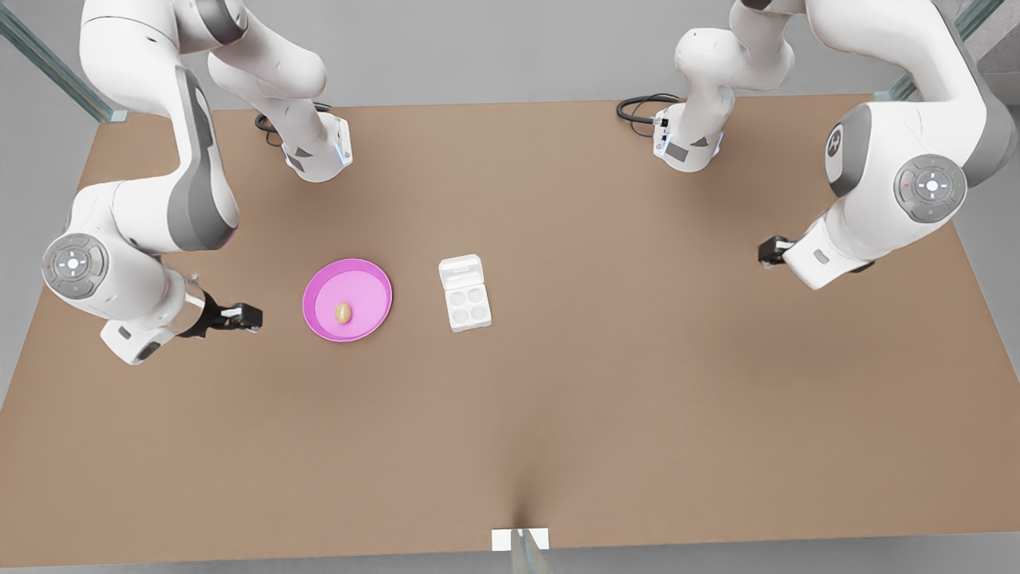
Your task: Pack egg into the box and close the box lid
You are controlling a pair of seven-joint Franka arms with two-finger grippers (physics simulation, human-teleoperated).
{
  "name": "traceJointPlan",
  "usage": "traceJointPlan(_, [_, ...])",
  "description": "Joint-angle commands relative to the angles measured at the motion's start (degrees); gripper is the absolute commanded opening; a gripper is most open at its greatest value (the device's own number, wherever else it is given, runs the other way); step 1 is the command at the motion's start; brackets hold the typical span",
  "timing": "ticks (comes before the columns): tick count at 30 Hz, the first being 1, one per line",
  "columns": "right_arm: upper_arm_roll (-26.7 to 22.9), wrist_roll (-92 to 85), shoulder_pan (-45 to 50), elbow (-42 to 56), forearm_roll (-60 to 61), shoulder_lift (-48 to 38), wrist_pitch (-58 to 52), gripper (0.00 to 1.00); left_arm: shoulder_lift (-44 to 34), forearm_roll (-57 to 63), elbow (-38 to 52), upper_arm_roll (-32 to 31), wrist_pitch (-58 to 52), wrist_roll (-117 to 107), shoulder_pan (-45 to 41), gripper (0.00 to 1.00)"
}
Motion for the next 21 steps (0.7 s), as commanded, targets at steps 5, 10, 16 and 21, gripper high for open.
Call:
traceJointPlan(5, [0.11,7.76,4.94,-0.50,1.17,8.35,1.55,1.00,0.58,0.86,0.01,0.02,2.79,2.70,0.05,1.00])
traceJointPlan(10, [0.90,11.90,4.86,-26.25,2.57,4.66,27.92,1.00,1.02,0.68,0.01,0.02,2.61,2.79,0.05,1.00])
traceJointPlan(16, [1.34,11.46,4.94,-36.10,1.87,2.73,50.25,1.00,1.29,0.68,0.01,0.02,2.61,2.79,0.05,1.00])
traceJointPlan(21, [1.34,11.20,4.59,-35.40,1.87,4.49,52.00,1.00,1.29,0.68,0.01,0.02,2.61,2.79,0.05,1.00])
